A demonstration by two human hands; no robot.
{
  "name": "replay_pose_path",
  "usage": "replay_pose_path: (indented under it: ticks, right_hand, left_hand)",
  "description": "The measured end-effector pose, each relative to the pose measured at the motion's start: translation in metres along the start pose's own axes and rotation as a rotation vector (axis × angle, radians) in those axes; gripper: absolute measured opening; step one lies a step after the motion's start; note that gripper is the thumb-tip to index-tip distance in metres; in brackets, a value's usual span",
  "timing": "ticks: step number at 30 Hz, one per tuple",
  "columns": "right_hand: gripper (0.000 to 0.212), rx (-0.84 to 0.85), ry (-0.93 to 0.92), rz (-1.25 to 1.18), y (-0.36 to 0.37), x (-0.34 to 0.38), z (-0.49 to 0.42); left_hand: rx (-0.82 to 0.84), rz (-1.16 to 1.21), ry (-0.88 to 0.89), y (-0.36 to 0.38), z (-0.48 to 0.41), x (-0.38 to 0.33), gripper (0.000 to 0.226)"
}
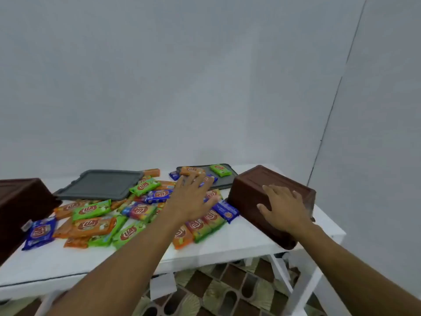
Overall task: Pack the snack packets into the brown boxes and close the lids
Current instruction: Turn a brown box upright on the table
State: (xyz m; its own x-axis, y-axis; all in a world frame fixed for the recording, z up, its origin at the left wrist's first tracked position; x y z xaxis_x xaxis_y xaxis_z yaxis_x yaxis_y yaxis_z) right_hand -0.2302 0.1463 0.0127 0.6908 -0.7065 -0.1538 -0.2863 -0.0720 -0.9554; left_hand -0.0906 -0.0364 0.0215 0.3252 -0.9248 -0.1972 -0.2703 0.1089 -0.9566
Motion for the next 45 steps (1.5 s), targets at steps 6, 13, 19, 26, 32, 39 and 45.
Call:
replay_pose_path:
  ticks: [6,13,19,26,32,39,45]
  right_hand:
    - [0.064,0.057,0.093,0.05,0.045,-0.063,0.026]
    - [0.048,-0.058,0.171,-0.098,0.057,-0.084,0.017]
    - [0.052,-0.098,0.418,-0.256,0.079,-0.118,0.017]
    - [0.092,-0.119,0.638,-0.725,0.126,-0.125,0.034]
    - [0.066,-0.393,0.74,-0.957,0.083,-0.163,0.01]
    - [0.048,-0.454,0.515,-1.204,0.03,-0.213,-0.04]
    - [0.045,-0.268,0.44,-0.767,0.048,-0.238,-0.085]
  left_hand:
    - [0.102,0.031,0.009,0.053,-0.012,-0.045,0.069]
    - [0.252,0.081,-0.034,0.102,-0.049,-0.048,0.076]
    - [0.269,0.351,-0.195,0.139,-0.101,-0.026,0.086]
    - [0.298,0.7,-0.281,0.184,-0.132,-0.03,0.063]
    - [0.004,1.087,-0.275,0.134,-0.153,-0.03,0.044]
    - [-0.328,1.37,-0.131,0.06,-0.156,-0.038,0.056]
    - [-0.371,0.711,-0.145,0.051,-0.152,-0.074,0.063]
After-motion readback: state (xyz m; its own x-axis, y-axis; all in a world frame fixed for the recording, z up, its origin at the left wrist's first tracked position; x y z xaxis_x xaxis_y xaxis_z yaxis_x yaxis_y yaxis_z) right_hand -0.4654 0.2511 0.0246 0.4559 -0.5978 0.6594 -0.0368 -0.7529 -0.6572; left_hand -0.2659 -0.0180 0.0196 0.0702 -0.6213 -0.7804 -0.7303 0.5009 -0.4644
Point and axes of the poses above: each hand's wrist, its own z-axis away from the middle knuckle, its own y-axis out of the palm, x = y × z, the point moved 10 cm from there along -z, towards the middle knuckle, and after that the axes turned 11 degrees about z, right-handed, at the moved point
